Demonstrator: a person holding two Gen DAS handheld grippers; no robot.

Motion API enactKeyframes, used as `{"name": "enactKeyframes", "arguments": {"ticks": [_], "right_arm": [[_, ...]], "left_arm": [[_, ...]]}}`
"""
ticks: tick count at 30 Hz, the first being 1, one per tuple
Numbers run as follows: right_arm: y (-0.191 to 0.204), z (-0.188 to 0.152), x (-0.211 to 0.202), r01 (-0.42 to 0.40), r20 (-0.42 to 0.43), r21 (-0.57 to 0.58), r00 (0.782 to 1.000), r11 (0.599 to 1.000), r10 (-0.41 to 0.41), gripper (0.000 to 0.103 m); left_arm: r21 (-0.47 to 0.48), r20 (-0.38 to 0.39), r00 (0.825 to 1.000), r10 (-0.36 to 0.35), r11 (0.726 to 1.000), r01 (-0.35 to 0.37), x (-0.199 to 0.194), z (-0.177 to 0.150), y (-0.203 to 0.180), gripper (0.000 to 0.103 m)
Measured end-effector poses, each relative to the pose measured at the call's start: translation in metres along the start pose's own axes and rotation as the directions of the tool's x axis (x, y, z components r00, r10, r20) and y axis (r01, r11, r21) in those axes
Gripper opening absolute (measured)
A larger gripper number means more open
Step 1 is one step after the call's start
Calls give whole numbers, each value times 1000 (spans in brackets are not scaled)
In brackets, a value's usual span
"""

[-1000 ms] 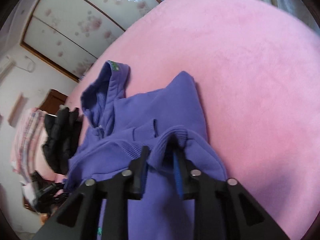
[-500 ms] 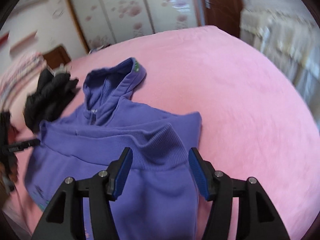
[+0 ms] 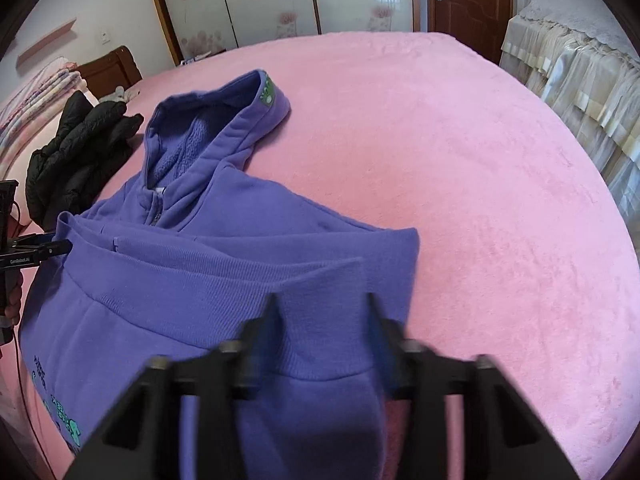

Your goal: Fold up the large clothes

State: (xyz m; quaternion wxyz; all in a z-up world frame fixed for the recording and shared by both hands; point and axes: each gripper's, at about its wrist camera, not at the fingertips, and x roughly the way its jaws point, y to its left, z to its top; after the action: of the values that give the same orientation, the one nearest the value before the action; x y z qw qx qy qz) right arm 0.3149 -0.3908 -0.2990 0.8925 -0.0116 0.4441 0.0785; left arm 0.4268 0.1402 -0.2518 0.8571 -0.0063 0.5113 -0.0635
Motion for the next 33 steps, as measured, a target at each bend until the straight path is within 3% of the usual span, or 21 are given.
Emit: {"name": "enactKeyframes", "arguments": {"ticks": [1, 3, 9, 14, 19, 25, 33], "right_arm": [[-2, -1, -1, -1, 5, 4, 1000, 1000, 1, 8], [-3, -2, -5, 8, 31, 14, 999, 1000, -9, 5], [8, 13, -37, 49, 177, 18, 983, 999, -51, 5], [13, 44, -36, 122, 242, 55, 961, 991, -131, 5], [8, 64, 9, 200, 195, 101, 957, 974, -217, 5], [-4, 59, 66, 264, 71, 114, 960, 958, -273, 5], [-11, 57, 78, 263, 24, 122, 963, 957, -267, 7]], "left_arm": [[-1, 12, 999, 30, 1000, -29, -1, 0, 0, 25], [-18, 21, 999, 49, 999, -49, -3, -1, 2, 16], [-36, 108, 982, 155, 988, -152, -29, 10, -6, 13], [-120, 126, 974, 186, 978, -171, -32, 43, 5, 14], [-112, 110, 954, 278, 957, -266, 3, 65, -1, 14], [-134, 57, 918, 392, 914, -382, 50, 60, 9, 11], [-115, 52, 905, 422, 903, -414, 68, 55, 5, 11]]}}
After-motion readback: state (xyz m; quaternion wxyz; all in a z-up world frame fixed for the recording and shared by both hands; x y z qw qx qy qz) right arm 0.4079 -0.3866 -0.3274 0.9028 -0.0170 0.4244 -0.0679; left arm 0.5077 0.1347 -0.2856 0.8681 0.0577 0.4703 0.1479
